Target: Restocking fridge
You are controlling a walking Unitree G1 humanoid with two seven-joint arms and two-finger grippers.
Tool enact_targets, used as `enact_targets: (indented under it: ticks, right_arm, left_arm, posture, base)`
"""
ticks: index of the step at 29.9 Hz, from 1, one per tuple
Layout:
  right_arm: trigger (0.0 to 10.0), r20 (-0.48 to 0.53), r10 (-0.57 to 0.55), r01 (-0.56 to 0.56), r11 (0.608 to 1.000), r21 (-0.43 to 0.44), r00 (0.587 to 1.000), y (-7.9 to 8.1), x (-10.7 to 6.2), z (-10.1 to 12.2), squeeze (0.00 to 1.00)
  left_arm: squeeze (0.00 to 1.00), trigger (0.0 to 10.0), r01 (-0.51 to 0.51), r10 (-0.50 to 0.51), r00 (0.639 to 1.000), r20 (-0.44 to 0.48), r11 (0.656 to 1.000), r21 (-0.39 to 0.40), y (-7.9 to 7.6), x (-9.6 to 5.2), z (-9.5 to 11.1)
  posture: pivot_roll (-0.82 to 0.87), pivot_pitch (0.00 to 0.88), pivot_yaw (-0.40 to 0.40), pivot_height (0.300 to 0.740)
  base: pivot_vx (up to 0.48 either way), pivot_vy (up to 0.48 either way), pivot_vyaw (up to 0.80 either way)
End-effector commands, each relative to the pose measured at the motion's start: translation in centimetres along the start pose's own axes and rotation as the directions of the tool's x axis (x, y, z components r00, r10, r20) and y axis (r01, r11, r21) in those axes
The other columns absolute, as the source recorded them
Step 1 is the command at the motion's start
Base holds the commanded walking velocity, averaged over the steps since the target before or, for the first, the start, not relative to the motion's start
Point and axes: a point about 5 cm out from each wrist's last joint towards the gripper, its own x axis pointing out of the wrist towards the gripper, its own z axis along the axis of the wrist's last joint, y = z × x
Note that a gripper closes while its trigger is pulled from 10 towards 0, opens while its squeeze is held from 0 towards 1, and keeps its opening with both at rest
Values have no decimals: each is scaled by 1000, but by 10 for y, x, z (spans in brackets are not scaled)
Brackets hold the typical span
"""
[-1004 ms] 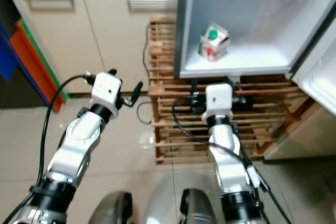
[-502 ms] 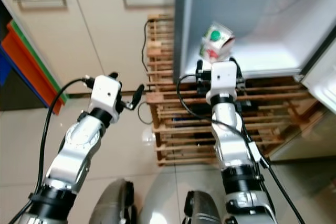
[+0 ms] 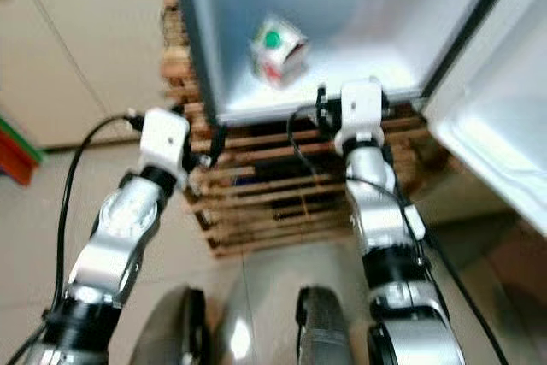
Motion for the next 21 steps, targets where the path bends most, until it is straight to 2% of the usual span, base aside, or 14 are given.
enact_targets:
  ticks: [1,8,16,21]
  right_arm:
    - [10000,1,22,-22,999,30,1000,5,3,0,0]
    - [10000,9,24,-25,998,51,1000,8,15,8,0]
    - [10000,87,65,-73,993,88,994,24,35,37,0]
    - [10000,86,89,-97,991,93,992,31,41,41,0]
  left_arm:
    - [0,10000,11,-11,1000,13,1000,3,-3,-2,5]
    - [0,10000,26,-26,999,38,1000,-11,-3,-8,15]
    - [0,10000,66,-63,997,53,997,-43,1,-18,29]
    - [0,10000,104,-101,994,51,991,-80,-4,-18,33]
  posture:
    - [72,238,-13,649]
    - [114,270,0,649]
    - [157,303,8,649]
    - [177,331,9,649]
  base:
    - [0,0,0]
    - [0,0,0]
    - [0,0,0]
    - [0,0,0]
